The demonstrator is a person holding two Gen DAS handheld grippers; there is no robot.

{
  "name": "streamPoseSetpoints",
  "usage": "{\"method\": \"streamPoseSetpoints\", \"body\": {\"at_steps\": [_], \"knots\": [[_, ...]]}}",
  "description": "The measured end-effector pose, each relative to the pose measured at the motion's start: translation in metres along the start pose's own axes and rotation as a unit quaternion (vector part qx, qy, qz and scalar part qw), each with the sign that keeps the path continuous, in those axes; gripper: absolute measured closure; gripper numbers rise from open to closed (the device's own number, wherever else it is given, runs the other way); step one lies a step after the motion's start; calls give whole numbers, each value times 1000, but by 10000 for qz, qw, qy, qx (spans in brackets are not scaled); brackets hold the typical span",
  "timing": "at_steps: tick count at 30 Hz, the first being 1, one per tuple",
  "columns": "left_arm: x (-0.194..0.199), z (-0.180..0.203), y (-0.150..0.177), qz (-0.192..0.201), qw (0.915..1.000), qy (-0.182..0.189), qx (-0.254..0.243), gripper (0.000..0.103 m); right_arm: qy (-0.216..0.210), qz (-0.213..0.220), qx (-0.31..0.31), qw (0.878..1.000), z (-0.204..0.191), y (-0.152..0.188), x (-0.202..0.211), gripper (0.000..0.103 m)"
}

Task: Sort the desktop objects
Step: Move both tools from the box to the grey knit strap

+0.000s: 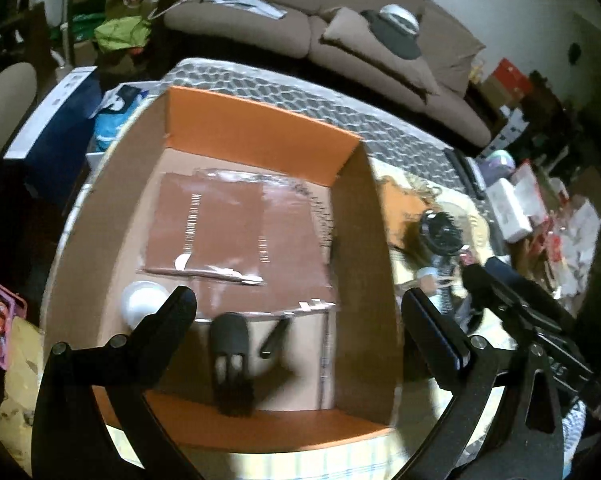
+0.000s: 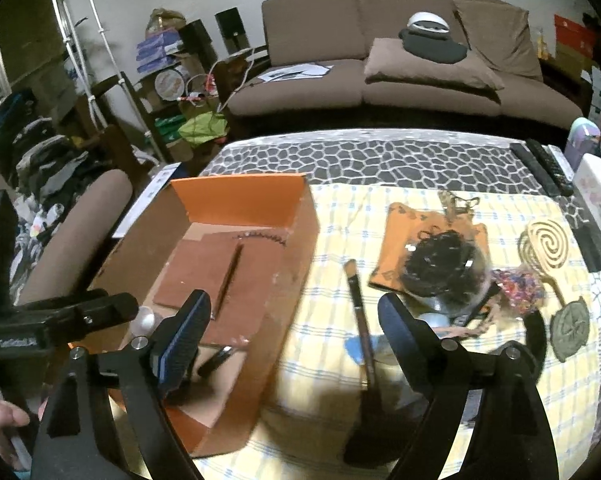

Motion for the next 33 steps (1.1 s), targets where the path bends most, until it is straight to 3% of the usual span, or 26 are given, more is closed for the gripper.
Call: {"method": "streamPoseSetpoints", "body": {"at_steps": [6, 13, 18, 23, 27, 29, 33], "knots": [[-13, 42, 8, 4, 9990, 175, -404, 0, 210, 25, -97, 9997, 43, 1, 4, 16], [-52, 88, 45, -497, 9954, 432, -694, 0, 438, 87, -463, 9979, 103, 1, 15, 16], [-70, 120, 70, -644, 9910, 409, -1103, 1, 519, -38, -753, 9958, 140, 10, 15, 18], [-82, 132, 84, -531, 9812, -422, -1809, 1, 623, -180, -850, 9943, 167, 22, 11, 18], [-82, 144, 87, -304, 9739, -717, -2133, 1, 705, -252, -991, 9923, 191, 31, 9, 18], [-79, 149, 85, -123, 9656, -1028, -2385, 1, 745, -266, -1088, 9909, 204, 34, 10, 18], [-87, 165, 95, -311, 9624, -777, -2583, 1, 729, -317, -1233, 9892, 220, 40, 10, 24]]}}
Point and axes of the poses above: each gripper's, at about its wrist camera, not at the fingertips, and x roughly against the way its jaws point, z to its right, y to its underside, the point moved 10 cm from there along -x, roughly the way its jaws point, and after that the axes turned 12 degrees about y, right-handed, at the moved point
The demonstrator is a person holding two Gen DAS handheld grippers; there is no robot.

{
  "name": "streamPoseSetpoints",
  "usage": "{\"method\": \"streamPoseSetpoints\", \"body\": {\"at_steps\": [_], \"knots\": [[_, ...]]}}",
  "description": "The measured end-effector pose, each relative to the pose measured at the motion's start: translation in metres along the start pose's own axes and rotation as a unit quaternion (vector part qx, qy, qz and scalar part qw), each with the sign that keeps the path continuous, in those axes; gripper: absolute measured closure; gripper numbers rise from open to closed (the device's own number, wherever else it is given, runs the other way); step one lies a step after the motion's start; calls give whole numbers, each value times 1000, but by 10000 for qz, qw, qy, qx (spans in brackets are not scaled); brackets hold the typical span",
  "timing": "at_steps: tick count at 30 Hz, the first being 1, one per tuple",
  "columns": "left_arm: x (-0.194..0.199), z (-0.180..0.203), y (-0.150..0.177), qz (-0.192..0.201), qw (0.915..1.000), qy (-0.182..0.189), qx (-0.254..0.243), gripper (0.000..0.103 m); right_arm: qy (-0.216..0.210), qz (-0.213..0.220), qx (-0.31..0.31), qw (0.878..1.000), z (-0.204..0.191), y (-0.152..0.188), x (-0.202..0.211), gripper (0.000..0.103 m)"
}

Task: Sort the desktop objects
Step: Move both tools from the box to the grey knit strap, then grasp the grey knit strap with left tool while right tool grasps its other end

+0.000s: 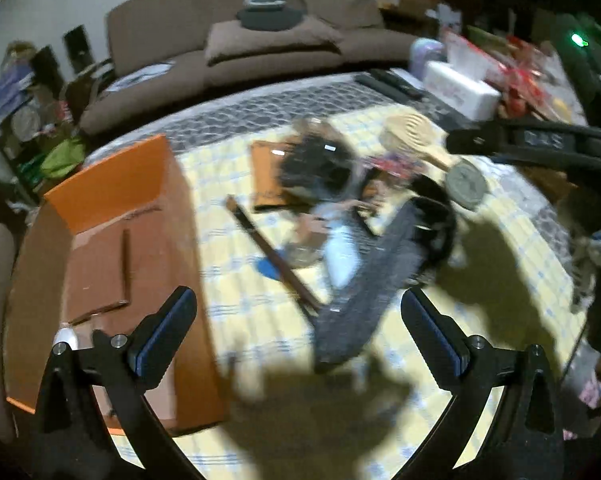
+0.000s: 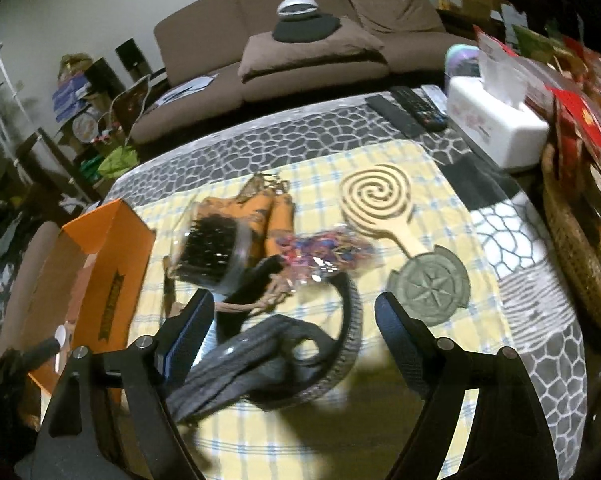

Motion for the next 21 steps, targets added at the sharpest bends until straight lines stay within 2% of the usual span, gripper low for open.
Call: {"method": "streamPoseSetpoints", "body": {"at_steps": [3, 5, 7, 9, 14, 17, 19, 21], "knots": [[-11, 15, 4, -136, 9998, 82, -141, 1, -19, -82, 10, 10000, 4, 4, -4, 36], [-22, 24, 7, -256, 9993, 222, -155, 1, -69, -173, 52, 9998, 0, 9, -8, 49], [-34, 28, 11, -374, 9988, 292, -154, 1, -80, -255, 147, 9995, -2, 13, -13, 54], [-48, 28, 17, -547, 9979, 321, -138, 3, -61, -320, 286, 9991, -7, 19, -18, 54], [-72, 22, 30, -831, 9959, 350, 42, 22, 56, -488, 721, 9962, -21, 33, -36, 54], [-80, 19, 38, -956, 9946, 379, 160, 38, 123, -572, 917, 9941, -27, 41, -46, 54], [-83, 16, 43, -1009, 9935, 443, 298, 47, 203, -639, 1028, 9924, -29, 47, -53, 54], [-84, 14, 46, -1019, 9916, 626, 485, 52, 260, -703, 1081, 9913, -28, 50, -60, 56]]}}
Point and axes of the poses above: each gripper's, at about its wrist camera, not at the fingertips, and x roughly against the way its jaws point, z to its right, y to its underside, the point moved 10 cm from there along -x, roughly the way its jaws point, and after that the axes turned 12 degrees about y, right-handed, at the moved point
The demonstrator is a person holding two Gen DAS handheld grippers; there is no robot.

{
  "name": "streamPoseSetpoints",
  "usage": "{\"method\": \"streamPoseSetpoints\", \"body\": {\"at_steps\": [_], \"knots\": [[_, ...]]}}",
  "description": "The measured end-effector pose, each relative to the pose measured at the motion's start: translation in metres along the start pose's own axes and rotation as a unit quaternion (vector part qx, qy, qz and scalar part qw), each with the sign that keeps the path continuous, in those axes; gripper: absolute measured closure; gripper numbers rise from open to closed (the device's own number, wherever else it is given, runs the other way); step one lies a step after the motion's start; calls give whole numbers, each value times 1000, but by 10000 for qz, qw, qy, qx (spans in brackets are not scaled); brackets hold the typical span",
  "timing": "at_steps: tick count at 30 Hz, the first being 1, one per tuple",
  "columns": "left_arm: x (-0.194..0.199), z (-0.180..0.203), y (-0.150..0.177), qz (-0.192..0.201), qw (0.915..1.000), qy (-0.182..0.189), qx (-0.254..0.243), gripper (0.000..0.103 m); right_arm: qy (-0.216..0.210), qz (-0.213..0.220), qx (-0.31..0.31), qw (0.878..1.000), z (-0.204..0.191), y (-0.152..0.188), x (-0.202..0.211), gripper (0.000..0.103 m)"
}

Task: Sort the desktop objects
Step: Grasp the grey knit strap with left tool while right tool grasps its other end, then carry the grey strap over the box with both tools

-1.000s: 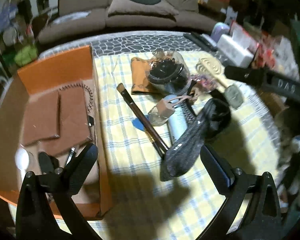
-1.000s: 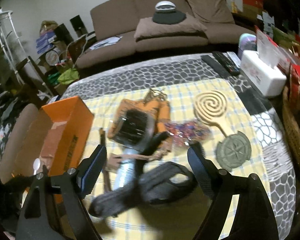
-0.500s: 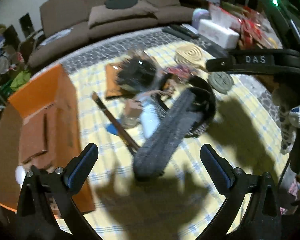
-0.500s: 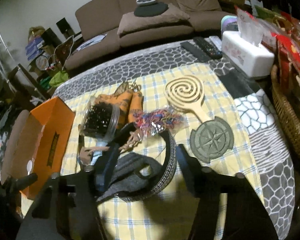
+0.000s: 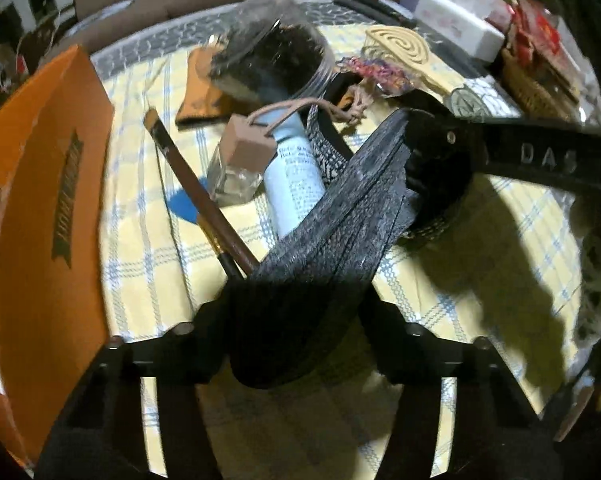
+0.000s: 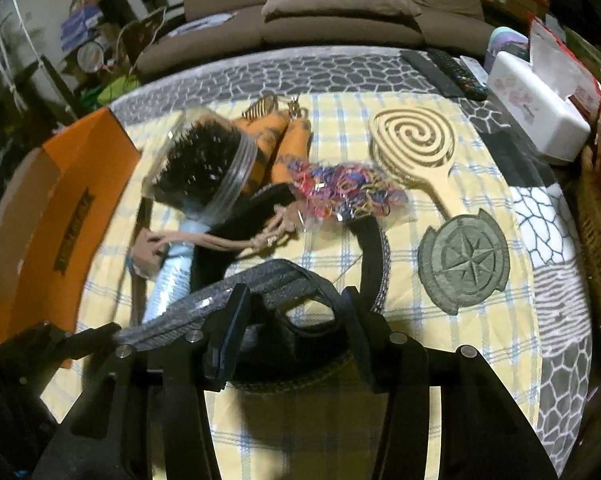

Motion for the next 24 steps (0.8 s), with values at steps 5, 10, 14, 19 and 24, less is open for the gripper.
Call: {"method": "streamPoseSetpoints", "body": {"at_steps": [5, 10, 14, 19, 24], "knots": [[4, 1, 0, -4, 9997, 216, 104, 64, 32, -117, 74, 9999, 0, 6, -11, 85], [12, 4, -3, 51, 9982, 532, 271, 71, -164, 1, -96, 9998, 1, 1, -4, 97], [27, 3, -8, 159, 9958, 780, 458, 71, -338, 342, -315, 9983, 3, -15, 20, 98], [52, 3, -19, 380, 9939, 908, 490, 71, -691, 690, -560, 9936, 0, -33, 53, 98], [75, 1, -27, 565, 9930, 914, 498, 71, -1074, 1031, -682, 9865, -13, -50, 86, 98]]}}
Point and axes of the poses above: each gripper's, at about its wrist camera, not at the fingertips, and x roughly against the way its jaws point, z to its right, y to its underside, the point moved 10 cm from there along -x, roughly the way its jaws point, and after that the axes turned 12 degrees about y, right-handed, at the moved point
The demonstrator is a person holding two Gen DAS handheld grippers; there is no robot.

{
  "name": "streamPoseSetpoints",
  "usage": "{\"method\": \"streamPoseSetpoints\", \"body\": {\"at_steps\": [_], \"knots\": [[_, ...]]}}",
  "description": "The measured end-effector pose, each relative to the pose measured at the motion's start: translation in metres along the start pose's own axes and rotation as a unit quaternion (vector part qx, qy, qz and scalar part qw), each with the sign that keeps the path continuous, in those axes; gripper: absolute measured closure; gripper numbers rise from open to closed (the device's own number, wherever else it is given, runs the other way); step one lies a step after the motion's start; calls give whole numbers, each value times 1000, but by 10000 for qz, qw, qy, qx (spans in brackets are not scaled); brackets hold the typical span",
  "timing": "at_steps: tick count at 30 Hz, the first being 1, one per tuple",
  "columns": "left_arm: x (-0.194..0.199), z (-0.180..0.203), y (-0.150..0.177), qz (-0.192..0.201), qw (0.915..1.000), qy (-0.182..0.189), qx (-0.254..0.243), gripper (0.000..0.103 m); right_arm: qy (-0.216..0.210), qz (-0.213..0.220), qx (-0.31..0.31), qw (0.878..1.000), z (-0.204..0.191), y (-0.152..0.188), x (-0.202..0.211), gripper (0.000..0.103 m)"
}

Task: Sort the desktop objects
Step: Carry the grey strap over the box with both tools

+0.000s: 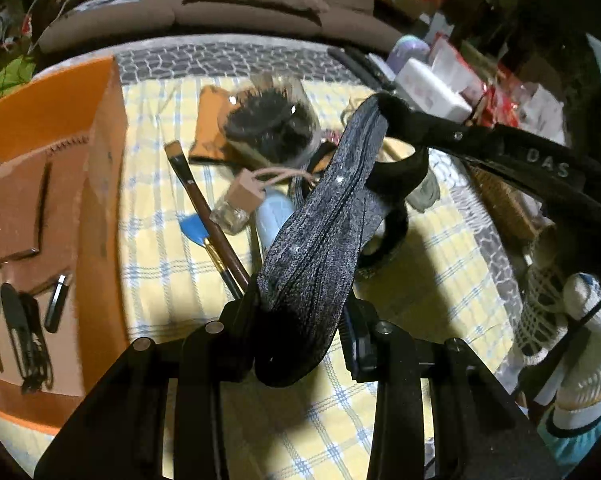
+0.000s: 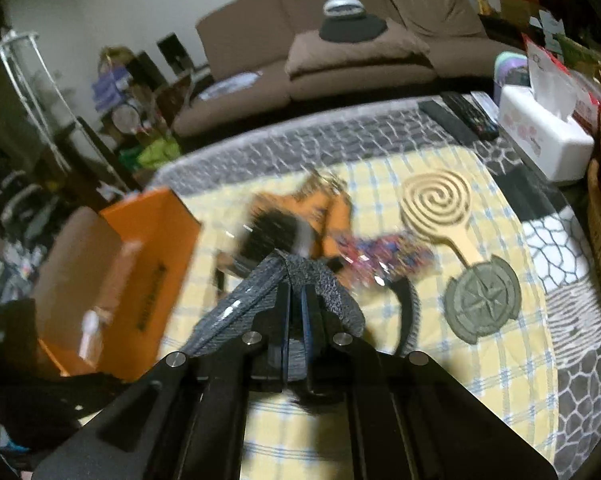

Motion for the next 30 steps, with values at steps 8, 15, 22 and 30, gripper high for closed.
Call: {"method": "streamPoseSetpoints", "body": {"at_steps": [8, 15, 22, 30], "knots": [[41, 0, -21, 367, 9992, 120, 106, 90, -621, 437, -27, 9971, -48, -27, 36, 98], [89, -14, -39, 721, 9973, -32, 135, 90, -979, 545, 15, 9937, -82, -35, 47, 98], [128, -67, -42, 973, 9936, -322, 472, 90, -1385, 446, 188, 9892, -131, -31, 44, 98], [143, -144, -24, 1034, 9871, -556, 1084, 90, -1715, 150, 653, 9829, -205, -9, 29, 98]]}}
Point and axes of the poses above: each gripper's, at about its wrist camera, not at the fingertips, and x roughly against the way its jaws point, z to its right, y to its underside, the point moved 10 cm from there along -x, roughly the way its jaws point, and after that the axes turned 12 degrees about y, right-handed, at the moved point
